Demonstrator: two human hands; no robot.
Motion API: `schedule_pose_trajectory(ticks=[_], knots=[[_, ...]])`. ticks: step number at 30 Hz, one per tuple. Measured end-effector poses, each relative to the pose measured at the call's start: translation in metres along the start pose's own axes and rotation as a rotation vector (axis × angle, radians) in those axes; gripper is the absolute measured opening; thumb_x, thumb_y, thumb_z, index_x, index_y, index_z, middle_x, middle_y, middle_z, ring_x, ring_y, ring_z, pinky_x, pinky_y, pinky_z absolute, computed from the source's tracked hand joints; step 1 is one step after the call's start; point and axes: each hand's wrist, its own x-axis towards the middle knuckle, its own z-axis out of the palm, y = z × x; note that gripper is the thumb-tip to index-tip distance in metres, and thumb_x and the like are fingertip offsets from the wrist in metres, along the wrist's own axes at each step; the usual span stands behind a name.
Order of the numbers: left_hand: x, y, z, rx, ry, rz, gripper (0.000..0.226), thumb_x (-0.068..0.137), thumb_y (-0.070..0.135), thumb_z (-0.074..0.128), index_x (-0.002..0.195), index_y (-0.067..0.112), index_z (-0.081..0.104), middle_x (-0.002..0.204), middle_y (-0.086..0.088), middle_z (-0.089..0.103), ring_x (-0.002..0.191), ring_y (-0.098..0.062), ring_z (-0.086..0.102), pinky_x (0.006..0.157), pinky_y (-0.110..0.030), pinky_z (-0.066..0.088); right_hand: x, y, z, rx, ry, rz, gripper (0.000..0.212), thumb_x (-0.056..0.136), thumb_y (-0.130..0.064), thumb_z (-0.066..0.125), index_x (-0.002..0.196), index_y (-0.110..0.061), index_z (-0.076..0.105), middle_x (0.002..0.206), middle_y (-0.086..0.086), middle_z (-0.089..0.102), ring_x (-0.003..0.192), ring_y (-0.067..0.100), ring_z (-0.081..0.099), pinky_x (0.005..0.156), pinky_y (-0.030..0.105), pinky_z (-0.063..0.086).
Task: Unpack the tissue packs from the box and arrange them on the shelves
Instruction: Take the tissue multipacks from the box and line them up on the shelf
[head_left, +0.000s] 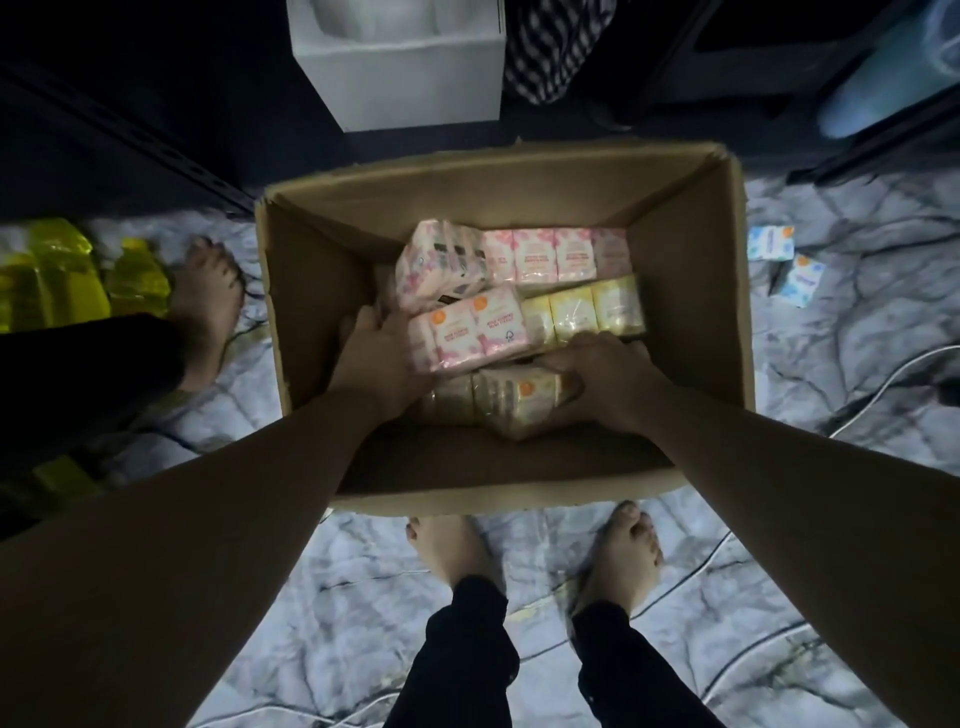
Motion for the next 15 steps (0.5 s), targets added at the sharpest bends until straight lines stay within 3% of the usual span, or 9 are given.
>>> schedule_pose_trajectory(ticks=[3,6,11,15], knots=[[-0.012,0.005,-0.004,-0.041,0.027,-0.031,0.103,0.07,0.071,0.082,0.151,0.018,0.044,0.138,-0.019,0.041,0.121,-0.04,0.049,0.108,-0.043,0.044,-0.004,-0.001,-0.004,-0.04,0.043,-0.034,0.066,0.074,-0.08,0.067,0.133,-0.05,0.059,0.117,-0.007,0.055,0.118,0.023,0.048,0.101,0.046,0.032],[-0.03,0.009,-0.012,-0.121,0.045,-0.052,0.111,0.064,0.077,0.079,0.15,0.015,0.045,0.135,-0.019,0.044,0.118,-0.039,0.052,0.106,-0.042,0.046,-0.022,-0.007,-0.002,0.02,0.113,-0.012,0.066,0.077,-0.074,0.069,0.135,-0.045,0.058,0.124,-0.007,0.057,0.119,0.023,0.046,0.103,0.046,0.033],[-0.078,0.022,-0.037,-0.166,0.142,-0.06,0.087,0.067,0.052,0.091,0.136,0.013,0.055,0.128,-0.017,0.05,0.114,-0.04,0.056,0.097,-0.042,0.048,-0.071,-0.025,-0.015,0.142,0.321,0.05,0.071,0.077,-0.057,0.08,0.141,-0.04,0.057,0.134,-0.006,0.058,0.128,0.025,0.045,0.101,0.044,0.035],[-0.121,0.035,-0.069,-0.218,0.256,-0.044,0.083,0.06,0.061,0.09,0.122,0.014,0.06,0.115,-0.011,0.055,0.104,-0.036,0.06,0.087,-0.044,0.055,-0.12,-0.044,-0.04,0.309,0.507,0.002,0.059,0.076,-0.052,0.084,0.13,-0.036,0.067,0.112,-0.009,0.061,0.11,0.027,0.055,0.093,0.046,0.048]])
